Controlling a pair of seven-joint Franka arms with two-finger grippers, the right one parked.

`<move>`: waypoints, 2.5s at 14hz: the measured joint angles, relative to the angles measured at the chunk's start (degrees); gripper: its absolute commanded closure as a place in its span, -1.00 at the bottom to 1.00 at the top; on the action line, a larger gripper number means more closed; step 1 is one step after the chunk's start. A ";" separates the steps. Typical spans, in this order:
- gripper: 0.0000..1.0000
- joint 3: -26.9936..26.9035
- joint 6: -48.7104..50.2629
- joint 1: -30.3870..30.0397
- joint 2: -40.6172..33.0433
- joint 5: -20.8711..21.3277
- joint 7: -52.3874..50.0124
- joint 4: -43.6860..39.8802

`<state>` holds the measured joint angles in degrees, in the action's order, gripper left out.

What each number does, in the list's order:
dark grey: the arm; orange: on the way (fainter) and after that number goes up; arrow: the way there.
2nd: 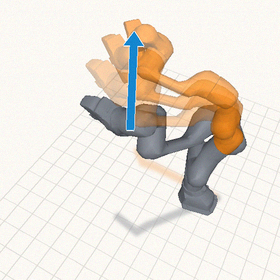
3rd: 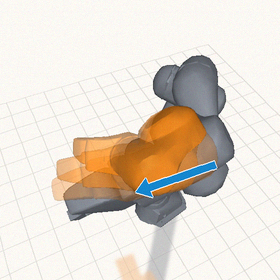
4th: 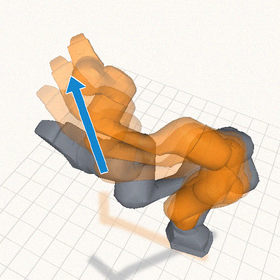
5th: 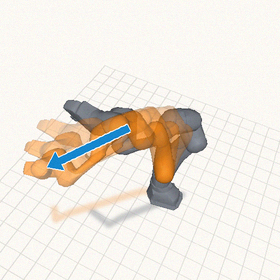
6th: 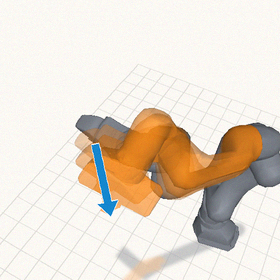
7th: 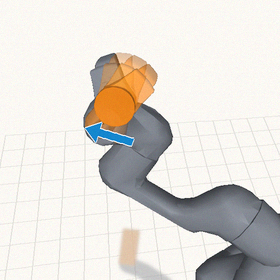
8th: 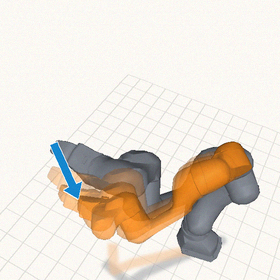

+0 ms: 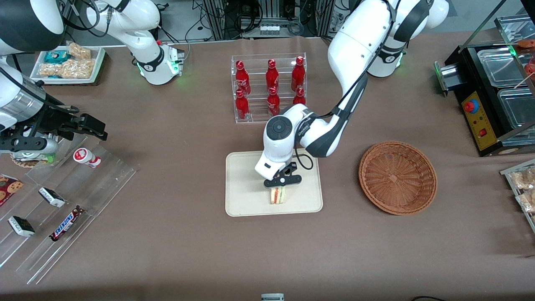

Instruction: Place sandwich from basket to tray

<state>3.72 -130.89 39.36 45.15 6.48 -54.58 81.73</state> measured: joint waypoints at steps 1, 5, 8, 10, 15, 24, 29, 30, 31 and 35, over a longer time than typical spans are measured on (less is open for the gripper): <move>-1.00 0.00 -0.08 0.06 0.03 0.07 -0.39 -0.20; -1.00 -0.45 1.46 -0.03 -2.85 0.17 -0.74 -2.58; -1.00 -1.34 9.73 -1.18 -10.00 0.21 -0.85 -3.56; -1.00 -3.76 14.90 -1.27 -14.69 0.23 -1.03 -3.56; -1.00 -8.32 20.50 -6.55 -20.35 0.01 2.46 1.05; -1.00 -8.69 31.51 -26.42 -34.18 -2.99 33.70 11.05; -1.00 -5.86 36.33 -33.09 -39.85 -5.38 44.45 11.76; -1.00 -4.93 37.10 -34.25 -41.48 -5.81 46.57 11.80; -1.00 -4.59 37.95 -34.96 -43.21 -6.56 48.96 11.83; -1.00 -5.18 40.13 -36.43 -48.03 -7.26 57.68 11.83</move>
<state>-1.46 -90.75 2.94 -2.88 -0.78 3.10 93.56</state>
